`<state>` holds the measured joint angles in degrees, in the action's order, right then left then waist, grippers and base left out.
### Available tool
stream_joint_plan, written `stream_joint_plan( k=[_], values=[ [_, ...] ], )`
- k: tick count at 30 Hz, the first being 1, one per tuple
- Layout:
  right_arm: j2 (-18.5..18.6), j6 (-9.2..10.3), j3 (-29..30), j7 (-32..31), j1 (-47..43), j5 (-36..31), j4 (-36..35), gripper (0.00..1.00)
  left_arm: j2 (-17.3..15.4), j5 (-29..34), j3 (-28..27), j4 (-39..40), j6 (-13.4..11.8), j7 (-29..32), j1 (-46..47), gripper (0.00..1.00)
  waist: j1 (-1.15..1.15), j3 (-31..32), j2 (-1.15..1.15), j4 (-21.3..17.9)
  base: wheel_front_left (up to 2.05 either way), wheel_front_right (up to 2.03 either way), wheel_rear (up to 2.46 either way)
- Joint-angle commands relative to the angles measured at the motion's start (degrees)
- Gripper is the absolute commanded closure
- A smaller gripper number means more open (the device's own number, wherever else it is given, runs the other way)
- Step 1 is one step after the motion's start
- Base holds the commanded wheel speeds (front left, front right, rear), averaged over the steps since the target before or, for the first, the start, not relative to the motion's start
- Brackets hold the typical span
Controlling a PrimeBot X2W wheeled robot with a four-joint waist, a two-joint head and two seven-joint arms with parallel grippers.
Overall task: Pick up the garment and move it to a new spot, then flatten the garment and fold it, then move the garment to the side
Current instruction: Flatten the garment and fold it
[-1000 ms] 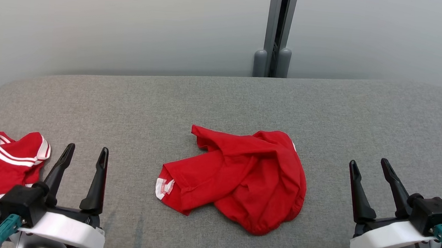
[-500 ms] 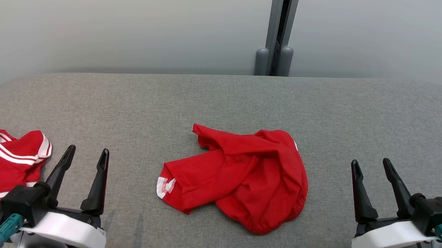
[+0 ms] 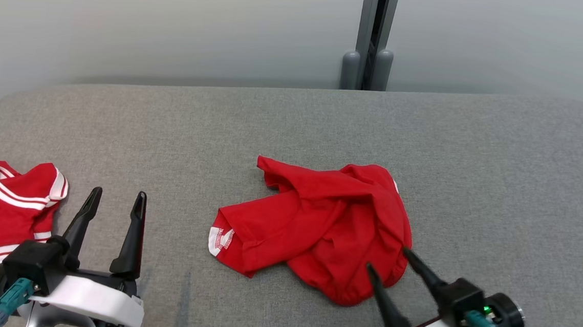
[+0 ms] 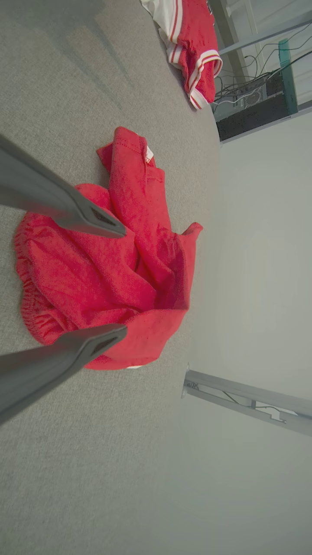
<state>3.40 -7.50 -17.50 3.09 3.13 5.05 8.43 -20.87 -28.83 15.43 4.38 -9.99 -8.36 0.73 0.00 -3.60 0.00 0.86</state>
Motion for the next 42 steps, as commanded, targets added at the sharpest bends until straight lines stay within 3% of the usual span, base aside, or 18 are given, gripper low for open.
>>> stream_joint_plan(
  k=[1,4,11,12,13,14,15,23,26,29,30,35,39,42],
  values=[
    [0.77,0.01,-1.64,-0.43,0.25,0.03,0.65,0.00,0.02,0.02,-0.10,-0.13,-0.10,-0.38,1.35,0.00,0.00,-0.57,0.00,0.24,0.00,0.00,0.00],
    [2.29,0.01,-7.53,-1.82,1.67,-0.15,3.46,0.00,0.40,0.23,0.41,-0.57,0.10,-0.68,2.17,0.00,0.00,-1.89,0.00,0.76,0.00,0.00,0.00],
    [3.00,0.01,-11.04,-1.78,5.65,-2.42,10.04,0.00,0.91,0.18,0.99,-1.57,0.39,-1.37,3.61,0.00,0.00,-3.96,0.00,1.42,0.00,0.00,0.00],
    [2.84,0.01,-11.43,-2.45,6.07,-2.51,11.24,0.16,0.91,0.27,1.06,-1.76,0.30,-1.42,3.80,0.00,0.00,-4.18,0.00,1.47,0.00,0.00,0.00],
    [2.73,0.01,-11.64,-2.71,6.66,-2.57,12.25,0.46,0.96,0.34,1.11,-1.90,0.32,-1.54,3.87,0.00,0.00,-4.42,0.00,1.54,0.00,0.00,0.00],
    [2.52,0.01,-11.70,-2.70,7.35,-2.17,12.89,0.84,1.05,0.38,1.17,-2.10,0.32,-1.66,4.01,0.00,0.00,-4.66,0.00,1.61,0.00,0.00,0.00],
    [2.35,0.01,-12.03,-3.08,7.89,-1.86,13.86,1.00,1.12,0.45,1.22,-2.29,0.29,-1.73,4.20,0.00,0.00,-4.82,0.00,1.65,0.00,0.00,0.00],
    [2.64,0.01,-13.31,-4.98,10.48,2.52,12.75,1.00,1.12,0.55,1.12,-2.71,-0.05,-2.29,4.97,0.00,0.00,-5.71,0.00,1.46,0.00,0.00,0.00],
    [3.60,0.01,-14.21,-7.88,10.74,7.67,9.11,1.00,0.96,0.40,0.83,-2.70,-0.34,-2.59,4.76,0.00,0.00,-5.74,0.00,0.93,0.00,0.00,0.00],
    [5.03,0.01,-15.76,-12.55,10.62,15.45,3.68,1.00,0.69,0.19,0.55,-2.57,-0.71,-2.69,4.41,0.00,0.00,-5.66,0.00,0.34,0.00,0.00,0.00],
    [6.84,0.01,-16.45,-16.16,10.95,20.32,-1.08,1.00,0.53,0.14,0.43,-2.46,-0.74,-2.60,4.36,0.00,0.00,-5.57,0.00,0.01,0.00,0.00,0.00],
    [10.47,0.01,-16.60,-23.32,11.32,29.27,-11.48,1.00,0.43,0.08,0.34,-2.12,-1.01,-2.47,4.50,0.00,0.00,-5.50,0.00,-0.46,0.00,0.00,0.00],
    [12.60,0.00,-13.15,-27.62,11.86,35.93,-21.08,1.00,0.32,0.06,0.31,-1.84,-1.16,-2.51,4.61,0.00,0.00,-5.63,0.00,-0.68,0.00,0.00,0.00],
    [12.16,0.00,-8.62,-29.05,12.00,40.17,-26.03,1.00,0.31,0.04,0.38,-1.65,-1.27,-2.50,4.83,0.00,0.00,-5.87,0.00,-0.68,0.00,0.00,0.00]
  ],
)
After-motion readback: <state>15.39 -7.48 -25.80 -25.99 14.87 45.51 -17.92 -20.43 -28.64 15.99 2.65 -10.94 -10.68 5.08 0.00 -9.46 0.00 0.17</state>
